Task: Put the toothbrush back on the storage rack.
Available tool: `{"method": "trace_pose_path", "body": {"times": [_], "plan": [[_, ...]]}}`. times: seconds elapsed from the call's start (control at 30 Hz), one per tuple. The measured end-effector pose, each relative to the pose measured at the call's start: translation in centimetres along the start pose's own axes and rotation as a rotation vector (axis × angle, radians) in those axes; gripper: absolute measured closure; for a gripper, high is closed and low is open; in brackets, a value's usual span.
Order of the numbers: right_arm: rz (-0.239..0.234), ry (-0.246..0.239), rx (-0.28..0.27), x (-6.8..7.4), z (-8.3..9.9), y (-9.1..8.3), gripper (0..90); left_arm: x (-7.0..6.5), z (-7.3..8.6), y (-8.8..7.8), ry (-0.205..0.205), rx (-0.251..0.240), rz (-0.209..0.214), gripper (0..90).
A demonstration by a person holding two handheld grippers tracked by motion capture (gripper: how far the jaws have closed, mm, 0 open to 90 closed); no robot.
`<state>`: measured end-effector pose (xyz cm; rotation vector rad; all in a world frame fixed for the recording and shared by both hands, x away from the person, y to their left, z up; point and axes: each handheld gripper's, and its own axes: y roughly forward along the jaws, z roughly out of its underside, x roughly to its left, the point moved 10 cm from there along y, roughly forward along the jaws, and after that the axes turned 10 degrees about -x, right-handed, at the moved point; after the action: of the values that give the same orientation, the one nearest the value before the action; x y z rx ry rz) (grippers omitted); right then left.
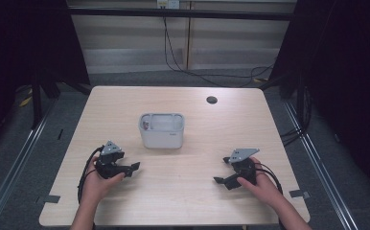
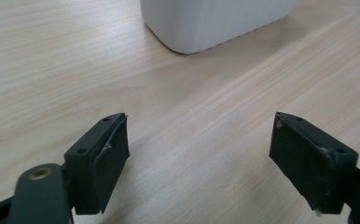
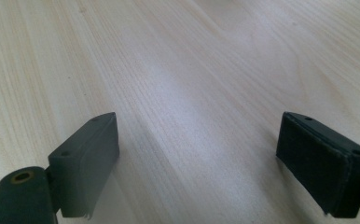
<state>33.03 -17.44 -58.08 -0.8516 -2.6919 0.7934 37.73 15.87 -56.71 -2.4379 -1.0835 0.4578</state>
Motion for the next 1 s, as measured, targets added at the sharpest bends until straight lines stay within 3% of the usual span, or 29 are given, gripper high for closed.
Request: {"method": "trace_pose_path", "body": {"times": [0.6,0.77,1.0], "plan": [[0.0,0.0,0.0,0.0,0.0,0.0,12.4,-0.1,0.66,0.36,0.021,0.026,0.003,19.1],[0.0,0.0,0.0,0.0,0.0,0.0,12.4,-0.05,0.87,0.44,0.089,0.038,-0.005,18.1],[0.0,0.0,0.0,0.0,0.0,0.0,12.4,-0.2,0.95,0.58,0.115,0.045,-0.013,16.4]]}}
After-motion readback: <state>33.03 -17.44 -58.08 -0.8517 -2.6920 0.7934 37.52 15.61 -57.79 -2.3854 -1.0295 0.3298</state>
